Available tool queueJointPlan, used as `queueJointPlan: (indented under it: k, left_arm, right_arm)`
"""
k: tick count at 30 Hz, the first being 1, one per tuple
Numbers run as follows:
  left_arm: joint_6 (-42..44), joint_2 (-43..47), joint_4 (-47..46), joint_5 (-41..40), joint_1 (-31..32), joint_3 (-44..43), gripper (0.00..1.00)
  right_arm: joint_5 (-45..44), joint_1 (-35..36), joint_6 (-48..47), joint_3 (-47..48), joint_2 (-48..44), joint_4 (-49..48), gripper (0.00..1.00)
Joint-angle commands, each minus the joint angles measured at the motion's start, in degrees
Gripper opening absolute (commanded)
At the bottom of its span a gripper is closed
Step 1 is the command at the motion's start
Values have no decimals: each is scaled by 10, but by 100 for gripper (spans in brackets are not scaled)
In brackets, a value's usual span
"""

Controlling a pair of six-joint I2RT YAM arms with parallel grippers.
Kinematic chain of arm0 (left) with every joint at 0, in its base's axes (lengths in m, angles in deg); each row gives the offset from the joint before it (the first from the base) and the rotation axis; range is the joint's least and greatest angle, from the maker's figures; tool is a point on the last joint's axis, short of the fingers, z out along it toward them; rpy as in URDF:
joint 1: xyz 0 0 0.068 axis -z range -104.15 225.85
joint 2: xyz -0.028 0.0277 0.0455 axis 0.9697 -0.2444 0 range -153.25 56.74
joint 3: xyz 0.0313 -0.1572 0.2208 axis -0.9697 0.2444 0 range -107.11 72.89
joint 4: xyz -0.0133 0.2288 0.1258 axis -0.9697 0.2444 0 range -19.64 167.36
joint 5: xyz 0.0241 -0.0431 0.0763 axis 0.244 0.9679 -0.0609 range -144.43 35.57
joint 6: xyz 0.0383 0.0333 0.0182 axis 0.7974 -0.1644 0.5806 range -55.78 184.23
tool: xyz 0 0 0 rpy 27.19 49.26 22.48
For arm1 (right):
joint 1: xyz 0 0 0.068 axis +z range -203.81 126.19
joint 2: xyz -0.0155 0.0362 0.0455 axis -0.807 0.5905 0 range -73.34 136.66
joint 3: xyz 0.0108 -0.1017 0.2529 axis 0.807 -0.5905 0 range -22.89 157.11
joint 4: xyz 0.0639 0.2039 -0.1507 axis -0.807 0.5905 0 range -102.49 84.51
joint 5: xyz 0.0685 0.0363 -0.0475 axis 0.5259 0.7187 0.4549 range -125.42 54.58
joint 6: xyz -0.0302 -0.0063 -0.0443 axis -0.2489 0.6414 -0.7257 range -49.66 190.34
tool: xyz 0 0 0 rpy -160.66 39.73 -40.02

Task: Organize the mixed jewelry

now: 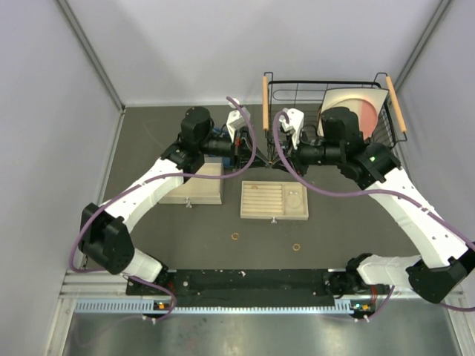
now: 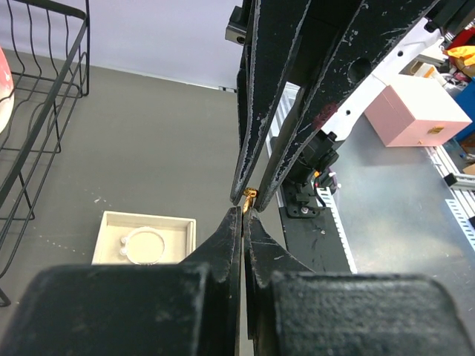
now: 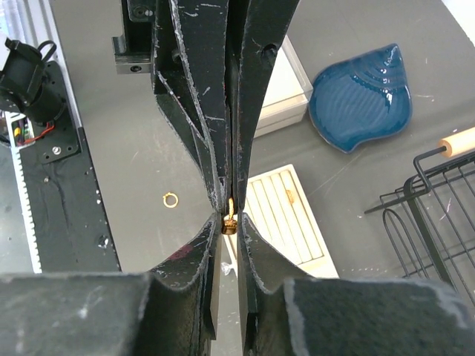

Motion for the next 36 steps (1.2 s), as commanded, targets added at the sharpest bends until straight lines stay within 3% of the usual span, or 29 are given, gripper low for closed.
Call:
queueJointPlan:
  k: [1, 5, 9, 12, 16, 19, 27, 36]
  left_arm:
    - [-1, 20, -28, 8, 2, 6, 0]
    - [-1, 21, -29, 5, 1, 8, 0]
    - [7, 24, -22, -12, 2, 10, 3]
    - [28, 36, 9, -61, -11, 13, 21]
    - [24, 61, 6, -88, -75, 39, 56]
    - [15, 94, -17, -92, -136, 76, 66]
    - [-44, 138, -38, -60, -294, 119, 66]
    - [-38, 153, -13, -29, -362, 127, 66]
  right_arm:
    - [12, -4, -1, 29, -4, -11, 9]
    - [23, -4, -4, 30, -4, -11, 0]
    - [15, -4, -6, 28, -5, -11, 0]
    - [-28, -4, -13, 24, -7, -10, 0]
    - [-73, -4, -28, 9, -4, -3, 0]
    - [-94, -4, -45, -9, 8, -3, 0]
    - [-164, 15, -145, -65, 106, -38, 0]
    - [-203, 34, -257, -96, 213, -103, 0]
